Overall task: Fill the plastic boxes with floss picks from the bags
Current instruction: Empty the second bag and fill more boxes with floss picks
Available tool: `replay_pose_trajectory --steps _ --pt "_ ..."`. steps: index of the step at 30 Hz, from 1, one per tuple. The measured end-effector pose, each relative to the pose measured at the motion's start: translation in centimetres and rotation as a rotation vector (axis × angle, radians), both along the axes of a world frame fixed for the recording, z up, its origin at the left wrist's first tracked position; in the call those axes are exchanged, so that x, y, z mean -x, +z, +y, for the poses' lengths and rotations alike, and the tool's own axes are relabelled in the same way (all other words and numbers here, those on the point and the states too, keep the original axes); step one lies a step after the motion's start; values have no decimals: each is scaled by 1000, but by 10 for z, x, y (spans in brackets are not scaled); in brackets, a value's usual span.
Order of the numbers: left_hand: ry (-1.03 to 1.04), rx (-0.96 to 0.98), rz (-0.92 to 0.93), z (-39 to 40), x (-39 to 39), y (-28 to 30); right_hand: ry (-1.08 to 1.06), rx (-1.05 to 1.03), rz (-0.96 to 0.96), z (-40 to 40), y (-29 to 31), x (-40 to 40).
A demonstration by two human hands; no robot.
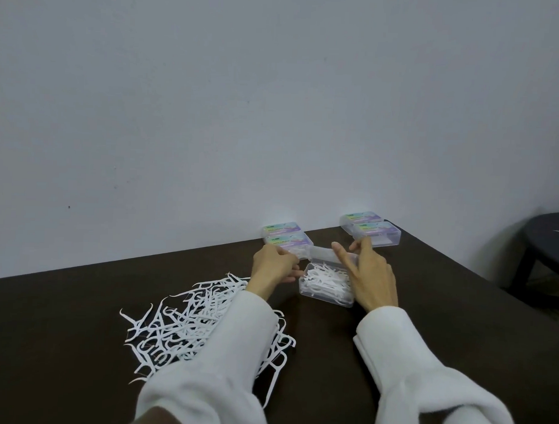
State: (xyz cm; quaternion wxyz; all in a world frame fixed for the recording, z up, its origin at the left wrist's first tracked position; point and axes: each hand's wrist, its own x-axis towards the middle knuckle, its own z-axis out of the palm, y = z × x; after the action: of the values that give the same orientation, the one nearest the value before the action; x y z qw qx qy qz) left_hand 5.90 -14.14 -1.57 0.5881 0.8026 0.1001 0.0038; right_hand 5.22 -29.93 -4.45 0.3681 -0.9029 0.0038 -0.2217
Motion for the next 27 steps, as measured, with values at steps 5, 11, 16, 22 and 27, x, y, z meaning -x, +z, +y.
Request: replay_pose_trajectory --steps 5,11,16,22,27 --pt "-42 -146 -8 0 1 0 15 -163 -74 -5 -3 -3" --pt "-38 -99 20 0 -1 -1 26 -278 67 -7 -8 -10" --pt "-26 -71 47 1 1 0 38 -276 107 -5 -8 -11" --pt "-22 -53 40 1 3 0 -53 226 -10 -14 2 3" --pt "-43 -32 52 3 2 1 77 344 128 -11 5 8"
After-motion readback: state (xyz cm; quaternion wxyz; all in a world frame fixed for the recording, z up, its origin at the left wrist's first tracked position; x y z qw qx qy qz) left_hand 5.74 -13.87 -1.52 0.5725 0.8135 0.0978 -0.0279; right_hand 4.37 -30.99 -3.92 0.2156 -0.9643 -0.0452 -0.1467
